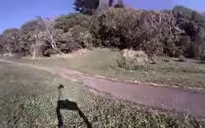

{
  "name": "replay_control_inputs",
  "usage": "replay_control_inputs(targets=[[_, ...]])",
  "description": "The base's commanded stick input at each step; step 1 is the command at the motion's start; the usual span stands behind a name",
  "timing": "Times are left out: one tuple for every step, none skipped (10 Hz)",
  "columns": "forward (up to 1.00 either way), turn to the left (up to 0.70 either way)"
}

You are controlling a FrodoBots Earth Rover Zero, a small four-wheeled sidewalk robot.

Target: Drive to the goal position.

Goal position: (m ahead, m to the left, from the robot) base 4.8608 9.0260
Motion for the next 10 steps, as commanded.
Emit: replay_control_inputs(targets=[[0.05, 0.04], [0.05, 0.04], [0.05, 0.04], [0.05, 0.04], [0.05, 0.04], [0.05, 0.04], [0.05, 0.04], [0.05, 0.04], [0.05, 0.04], [0.07, 0.03]])
